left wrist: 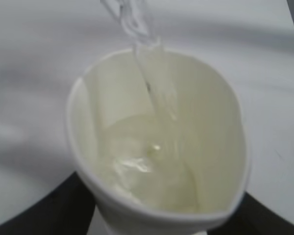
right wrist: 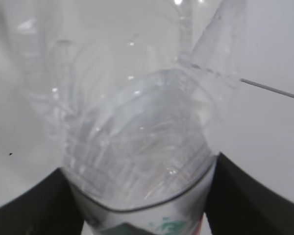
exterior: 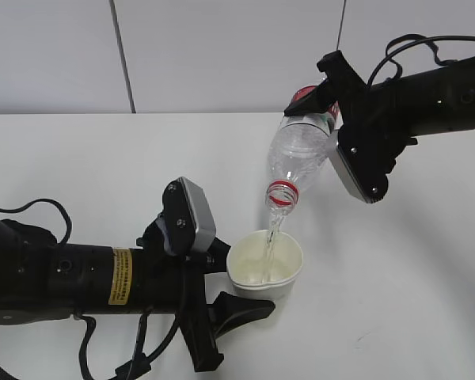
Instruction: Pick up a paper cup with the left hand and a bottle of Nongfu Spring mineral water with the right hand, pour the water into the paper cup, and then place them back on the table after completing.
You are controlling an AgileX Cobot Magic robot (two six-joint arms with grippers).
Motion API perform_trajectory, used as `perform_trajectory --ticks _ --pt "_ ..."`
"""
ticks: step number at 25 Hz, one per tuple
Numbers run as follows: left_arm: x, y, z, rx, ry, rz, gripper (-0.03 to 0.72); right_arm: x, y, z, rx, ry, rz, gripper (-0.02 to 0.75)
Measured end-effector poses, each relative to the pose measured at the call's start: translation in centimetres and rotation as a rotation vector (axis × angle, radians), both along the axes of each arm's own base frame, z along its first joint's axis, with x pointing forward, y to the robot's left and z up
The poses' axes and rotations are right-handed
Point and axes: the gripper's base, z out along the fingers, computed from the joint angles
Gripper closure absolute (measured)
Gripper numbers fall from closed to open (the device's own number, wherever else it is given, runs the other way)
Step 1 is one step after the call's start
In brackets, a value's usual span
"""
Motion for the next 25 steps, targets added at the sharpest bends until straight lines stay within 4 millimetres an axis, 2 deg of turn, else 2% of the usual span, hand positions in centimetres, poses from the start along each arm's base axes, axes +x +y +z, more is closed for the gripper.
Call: perform_trajectory --ticks 6,14,21,25 --pt "0.0 0.0 0.0 0.002 0.001 0.003 0.284 0.0 0.0 0.0 0.009 0.007 -0.004 0.259" --pt "0.5 0.1 0.1 -0.024 0.017 0.069 0.285 -0.5 0.6 0.2 0.157 0.118 -0.015 0.259" --pt "0.8 0.2 0.2 -0.042 0.023 0.106 0.285 -0.5 0.6 0.2 0.337 0.288 -0.155 0.259" --pt "1.9 1.2 0.3 -0.056 0.031 0.182 0.285 -0.5 0.6 0.2 0.476 0.42 -0.266 0.259"
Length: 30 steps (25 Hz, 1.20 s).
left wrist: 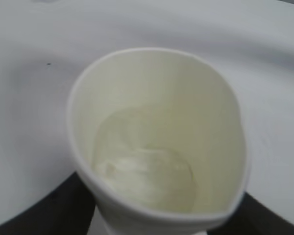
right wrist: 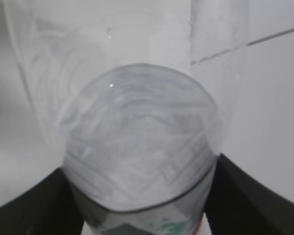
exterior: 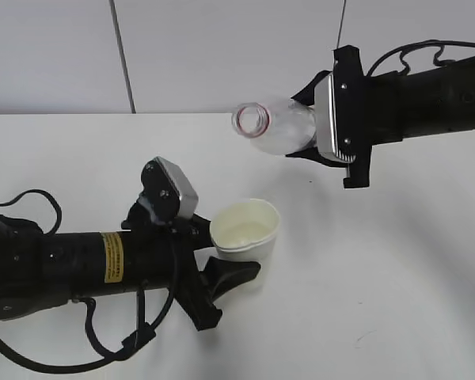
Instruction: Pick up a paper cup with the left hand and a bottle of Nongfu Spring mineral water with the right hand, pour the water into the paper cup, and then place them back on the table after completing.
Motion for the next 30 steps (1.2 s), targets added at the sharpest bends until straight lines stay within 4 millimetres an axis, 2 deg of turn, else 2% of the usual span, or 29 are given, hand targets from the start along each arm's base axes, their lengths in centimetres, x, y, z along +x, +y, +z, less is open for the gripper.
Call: perform_trajectory --ticks 6,11,12,18,23,30 --pt "1.9 2.3 0.0 -0.007 0.005 0.11 0.285 0.1 0.1 -0.2 0.217 0.231 -0.169 0.259" --pt "2.9 3.9 0.0 -0.008 0.006 0.171 0.285 1.0 0.2 -2.4 0.33 0.371 -0.269 0.259" --pt "3.1 4.2 0.0 -0.009 0.008 0.182 0.262 1.2 0.3 -2.9 0.358 0.394 -0.291 0.259" --pt "4.0 5.1 0.2 -0.029 0.0 0.287 0.288 2.4 0.4 -5.1 0.531 0.506 -0.414 0.259" --pt "4.6 5.6 0.3 -0.037 -0.022 0.374 0.289 3.3 0.8 -6.0 0.679 0.497 -0.415 0.259" --pt "4.7 5.6 -0.5 -0.042 -0.03 0.377 0.289 4.3 1.1 -7.3 0.832 0.461 -0.386 0.259"
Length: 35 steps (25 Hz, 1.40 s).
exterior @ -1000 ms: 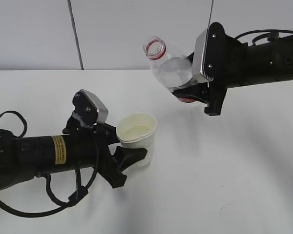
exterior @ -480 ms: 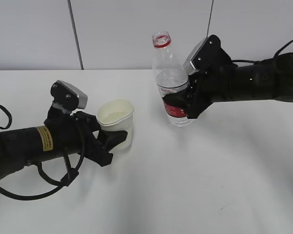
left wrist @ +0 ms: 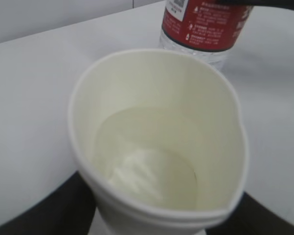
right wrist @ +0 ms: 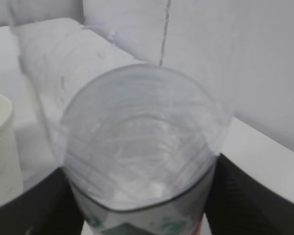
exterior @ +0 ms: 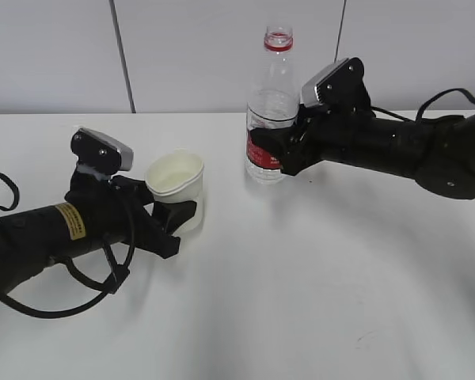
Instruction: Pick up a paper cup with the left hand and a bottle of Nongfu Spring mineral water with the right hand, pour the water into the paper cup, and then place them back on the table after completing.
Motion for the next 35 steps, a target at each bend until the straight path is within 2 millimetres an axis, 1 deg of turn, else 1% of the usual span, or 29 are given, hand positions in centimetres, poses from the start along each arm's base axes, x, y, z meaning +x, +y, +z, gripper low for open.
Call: perform_trajectory --ticks 4,7,13,17,21,24,28,31,33,35 --pt "0.1 0.0 -0.9 0.027 -0.04 -0.013 0.289 0.3 -0.1 -1.0 -0.002 0.01 -0.023 0.259" --pt "0.3 0.1 -1.6 0.011 -0.038 0.012 0.289 0.4 -0.1 -1.3 0.018 0.01 -0.033 0.259" --pt "0.5 0.1 -2.6 -0.011 -0.033 0.037 0.289 0.5 -0.1 -2.8 0.007 0.019 -0.028 0.259" --pt "0.5 0.2 -3.2 -0.013 -0.024 0.044 0.289 0.5 -0.1 -2.8 0.006 0.009 -0.026 0.259" --pt "0.6 0.4 -3.2 -0.023 -0.024 0.077 0.289 0.5 -0.1 -2.8 0.005 0.007 -0.026 0.259" --pt "0.7 0.4 -3.1 -0.025 -0.023 0.089 0.283 0.6 -0.1 -3.2 0.005 0.018 -0.029 0.259" --pt "0.7 0.4 -3.1 -0.026 -0.024 0.089 0.245 0.6 -0.1 -3.9 -0.001 0.033 -0.029 0.26" --pt "0.7 0.4 -3.1 -0.03 -0.028 0.089 0.221 0.6 -0.1 -3.8 0.001 0.033 -0.03 0.258" --pt "0.8 0.4 -3.0 -0.037 -0.035 0.092 0.208 0.6 -0.1 -3.8 0.002 0.032 -0.03 0.244" --pt "0.8 0.4 -2.9 -0.042 -0.039 0.097 0.189 0.6 -0.1 -3.8 0.003 0.032 -0.031 0.214"
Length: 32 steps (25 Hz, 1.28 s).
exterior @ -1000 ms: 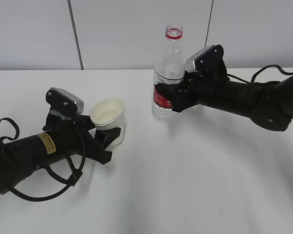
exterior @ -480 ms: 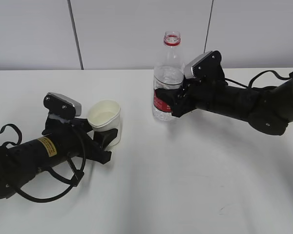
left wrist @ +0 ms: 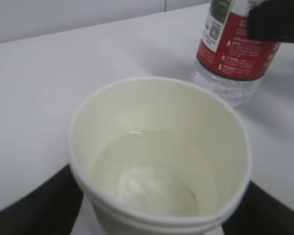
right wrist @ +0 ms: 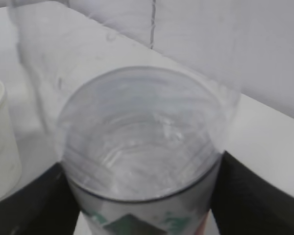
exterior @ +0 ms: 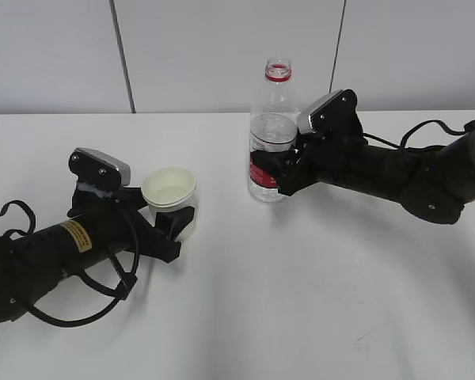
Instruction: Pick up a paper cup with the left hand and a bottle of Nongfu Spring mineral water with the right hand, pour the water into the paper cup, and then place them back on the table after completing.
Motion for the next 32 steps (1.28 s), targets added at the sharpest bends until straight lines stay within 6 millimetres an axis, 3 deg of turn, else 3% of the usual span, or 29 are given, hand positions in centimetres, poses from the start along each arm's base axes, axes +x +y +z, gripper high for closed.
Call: perform_trajectory --ticks 5,16,32 --pt "-0.2 0.1 -0.1 -0.003 0.005 0.01 0.169 0.1 0.1 0.2 0.011 -0.01 0.003 0.149" --pt "-3.9 2.3 -1.8 0.02 0.112 0.094 0.167 0.0 0.2 0.2 -0.003 -0.019 0.027 0.147" --pt "-6.0 3.5 -2.3 0.053 0.151 0.135 0.167 -0.1 -0.1 1.3 -0.091 -0.01 0.025 0.15"
